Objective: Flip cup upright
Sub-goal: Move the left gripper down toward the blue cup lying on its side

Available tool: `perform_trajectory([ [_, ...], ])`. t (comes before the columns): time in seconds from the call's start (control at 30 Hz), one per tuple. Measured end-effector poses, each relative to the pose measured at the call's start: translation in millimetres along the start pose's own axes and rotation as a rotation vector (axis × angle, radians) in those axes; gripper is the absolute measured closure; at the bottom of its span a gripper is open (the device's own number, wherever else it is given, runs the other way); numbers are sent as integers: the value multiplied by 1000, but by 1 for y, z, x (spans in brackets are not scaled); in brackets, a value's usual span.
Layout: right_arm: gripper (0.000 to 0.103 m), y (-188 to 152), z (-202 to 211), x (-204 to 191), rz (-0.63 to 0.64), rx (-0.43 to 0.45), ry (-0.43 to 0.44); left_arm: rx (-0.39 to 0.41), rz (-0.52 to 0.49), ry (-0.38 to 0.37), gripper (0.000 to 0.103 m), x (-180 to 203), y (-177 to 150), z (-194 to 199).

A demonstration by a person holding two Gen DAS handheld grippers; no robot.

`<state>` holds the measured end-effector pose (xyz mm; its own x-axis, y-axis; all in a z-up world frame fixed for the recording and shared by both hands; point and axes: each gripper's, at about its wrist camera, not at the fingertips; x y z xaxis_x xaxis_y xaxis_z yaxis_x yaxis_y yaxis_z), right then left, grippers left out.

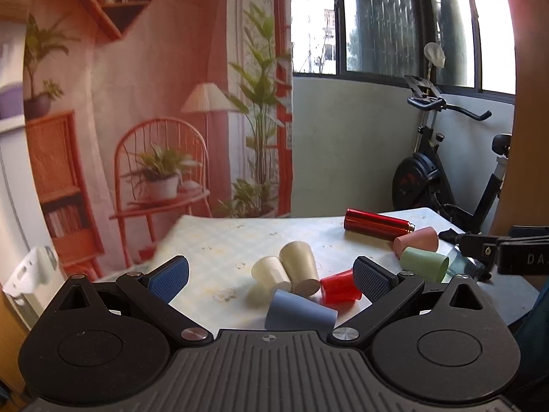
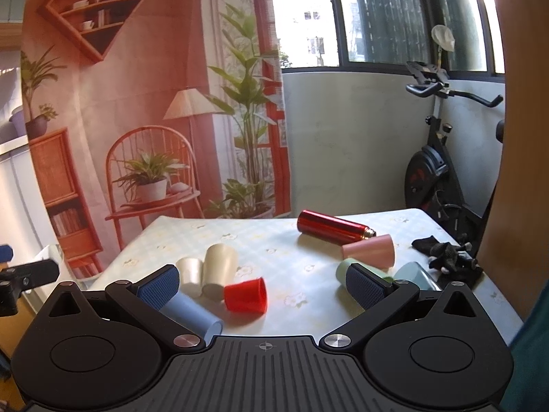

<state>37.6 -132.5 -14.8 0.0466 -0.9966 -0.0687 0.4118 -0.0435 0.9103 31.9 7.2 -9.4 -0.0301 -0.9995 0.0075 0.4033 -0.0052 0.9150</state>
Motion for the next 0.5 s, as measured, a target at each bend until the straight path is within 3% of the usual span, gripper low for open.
perform_trajectory([
  [0.23,0,15,-44,13,25,11,17,-73,-3,20,1,-13,7,-47],
  [0.5,0,21,-105,13,31,-50,56,-136,-6,29,1,-28,17,-91],
])
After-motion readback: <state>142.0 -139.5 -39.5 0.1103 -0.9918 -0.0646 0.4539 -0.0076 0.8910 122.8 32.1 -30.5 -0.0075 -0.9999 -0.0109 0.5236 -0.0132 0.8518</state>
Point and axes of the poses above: each gripper's, at about its wrist camera, not at the fingertips, and z roughly against the way its jaws point, x to its right, y to its top, and after that the axes turned 4 degrees about z, right-handed
